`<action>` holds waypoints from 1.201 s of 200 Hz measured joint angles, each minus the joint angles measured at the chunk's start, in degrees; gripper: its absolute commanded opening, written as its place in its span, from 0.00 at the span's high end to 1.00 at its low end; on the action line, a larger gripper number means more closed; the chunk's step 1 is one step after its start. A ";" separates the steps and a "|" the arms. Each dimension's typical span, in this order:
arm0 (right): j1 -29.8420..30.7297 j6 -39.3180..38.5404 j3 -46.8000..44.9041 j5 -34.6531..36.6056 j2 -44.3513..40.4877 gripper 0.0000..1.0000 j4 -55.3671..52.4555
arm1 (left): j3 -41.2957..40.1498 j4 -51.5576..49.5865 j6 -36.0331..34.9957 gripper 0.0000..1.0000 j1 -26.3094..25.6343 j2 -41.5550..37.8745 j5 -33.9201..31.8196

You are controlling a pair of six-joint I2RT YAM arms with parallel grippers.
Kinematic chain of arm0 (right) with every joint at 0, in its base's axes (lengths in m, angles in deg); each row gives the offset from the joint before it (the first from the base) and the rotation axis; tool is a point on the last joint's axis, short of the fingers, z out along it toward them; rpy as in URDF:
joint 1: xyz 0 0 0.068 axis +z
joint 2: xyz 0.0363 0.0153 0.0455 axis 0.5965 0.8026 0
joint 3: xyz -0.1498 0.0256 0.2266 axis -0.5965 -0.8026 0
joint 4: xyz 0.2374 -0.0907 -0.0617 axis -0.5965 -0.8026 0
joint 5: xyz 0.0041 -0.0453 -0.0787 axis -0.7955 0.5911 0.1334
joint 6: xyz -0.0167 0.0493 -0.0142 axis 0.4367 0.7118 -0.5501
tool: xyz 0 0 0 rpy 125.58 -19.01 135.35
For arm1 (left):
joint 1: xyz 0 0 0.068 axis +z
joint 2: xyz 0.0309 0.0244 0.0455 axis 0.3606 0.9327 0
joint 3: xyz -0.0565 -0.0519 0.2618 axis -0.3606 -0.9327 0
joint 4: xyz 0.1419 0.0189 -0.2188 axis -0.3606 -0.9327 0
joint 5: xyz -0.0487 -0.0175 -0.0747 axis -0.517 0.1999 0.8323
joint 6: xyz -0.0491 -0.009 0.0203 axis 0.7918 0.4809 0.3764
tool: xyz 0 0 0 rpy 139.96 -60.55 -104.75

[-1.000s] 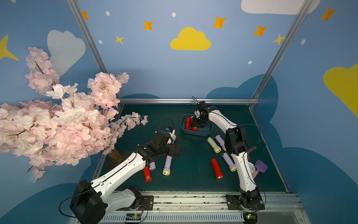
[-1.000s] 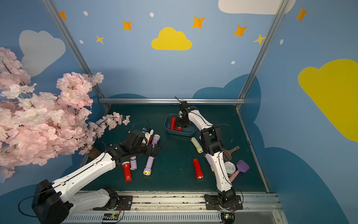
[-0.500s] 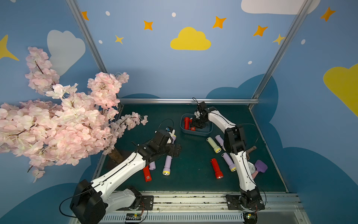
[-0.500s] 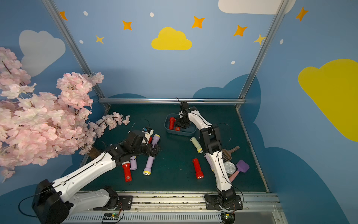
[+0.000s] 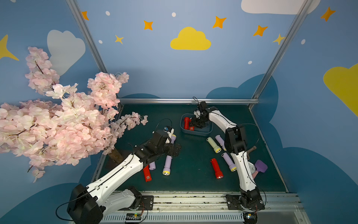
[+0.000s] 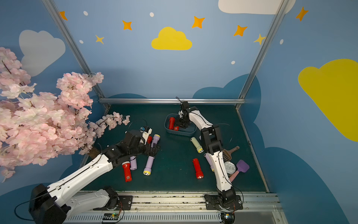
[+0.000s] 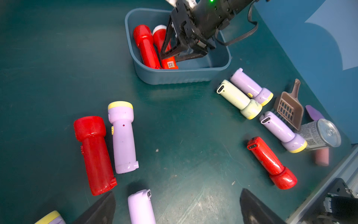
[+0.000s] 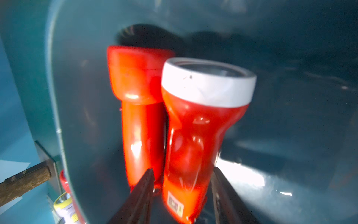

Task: Put the flashlights into the storage boxes
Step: Place the flashlight at the storage box, then pick up the flashlight from the center of the board.

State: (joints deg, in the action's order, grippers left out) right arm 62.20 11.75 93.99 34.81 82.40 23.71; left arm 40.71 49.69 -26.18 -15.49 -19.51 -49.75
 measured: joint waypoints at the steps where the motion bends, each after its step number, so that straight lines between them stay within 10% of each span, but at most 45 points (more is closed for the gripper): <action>1: 0.00 0.00 0.00 -0.07 0.00 0.50 0.04 | 0.00 0.00 0.02 0.01 0.00 -0.07 0.00; 154: 0.00 -4.11 -9.40 1.29 -16.92 0.44 0.26 | 0.00 -1.86 1.29 0.01 0.00 -4.96 -0.07; 240: 1.55 -6.03 -44.89 8.61 -45.83 0.45 0.81 | -1.33 -0.81 4.85 0.01 -4.35 -5.75 3.02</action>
State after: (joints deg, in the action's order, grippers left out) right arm 63.75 5.72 49.09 43.42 36.57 24.52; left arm 39.37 48.88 -21.33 -19.84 -25.26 -46.74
